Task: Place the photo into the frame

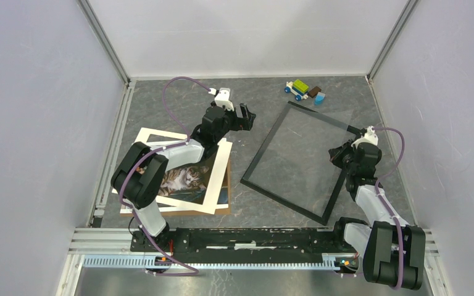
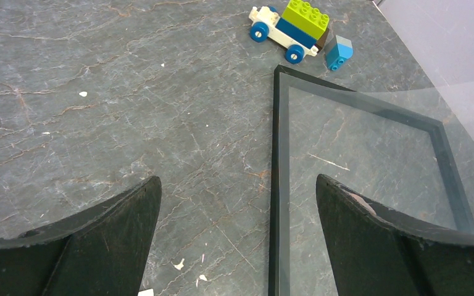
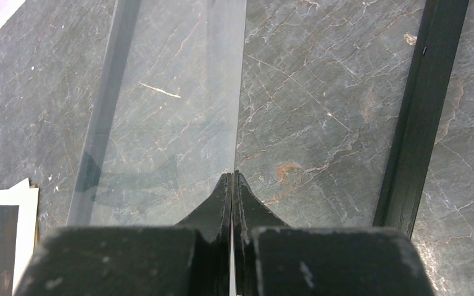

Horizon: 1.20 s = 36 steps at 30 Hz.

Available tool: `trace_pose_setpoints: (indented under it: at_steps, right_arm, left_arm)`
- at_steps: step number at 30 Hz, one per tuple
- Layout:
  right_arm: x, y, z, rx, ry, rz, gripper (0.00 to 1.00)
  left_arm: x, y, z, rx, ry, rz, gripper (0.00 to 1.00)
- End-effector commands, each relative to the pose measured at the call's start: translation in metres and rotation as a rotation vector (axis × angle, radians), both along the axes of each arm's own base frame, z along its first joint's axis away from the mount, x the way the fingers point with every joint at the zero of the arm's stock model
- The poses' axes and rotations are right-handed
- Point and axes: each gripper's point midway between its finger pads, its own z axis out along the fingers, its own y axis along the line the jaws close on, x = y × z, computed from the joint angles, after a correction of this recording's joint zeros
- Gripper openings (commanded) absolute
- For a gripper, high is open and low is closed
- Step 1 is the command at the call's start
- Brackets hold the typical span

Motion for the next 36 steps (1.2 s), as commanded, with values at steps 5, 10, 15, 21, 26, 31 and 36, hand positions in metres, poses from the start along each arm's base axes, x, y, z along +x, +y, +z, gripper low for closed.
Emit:
trace_pose_setpoints:
  at_steps: [5,10,15,21,26,31,36]
  right_arm:
    - [0.0083,-0.0094,0.0120,-0.032,-0.030,-0.041,0.00]
    - [0.0091,-0.0086,0.0103,-0.040,-0.022,-0.027,0.00]
    - [0.0101,-0.0066,0.0073,-0.041,-0.014,-0.010,0.00]
    - [0.0117,-0.0084,0.0088,-0.061,-0.007,-0.004,0.00]
    - [0.0129,-0.0101,0.0098,-0.075,-0.001,0.000,0.00]
    - [0.0147,-0.0087,0.0098,-0.073,0.004,0.013,0.00]
    - [0.0151,-0.0086,0.0078,-0.074,0.011,0.020,0.00]
  left_arm:
    - [0.0074,-0.0064,0.0235,-0.064,-0.045,0.001,1.00]
    - [0.0077,-0.0072,0.0244,-0.067,-0.046,-0.001,1.00]
    - [0.0077,-0.0069,0.0244,-0.065,-0.046,0.000,1.00]
    - [0.0077,-0.0068,0.0232,-0.061,-0.044,-0.001,1.00]
    - [0.0076,-0.0061,0.0240,-0.061,-0.046,0.002,1.00]
    - [0.0078,-0.0065,0.0237,-0.061,-0.046,0.000,1.00]
    - [0.0078,-0.0065,0.0238,-0.061,-0.046,0.000,1.00]
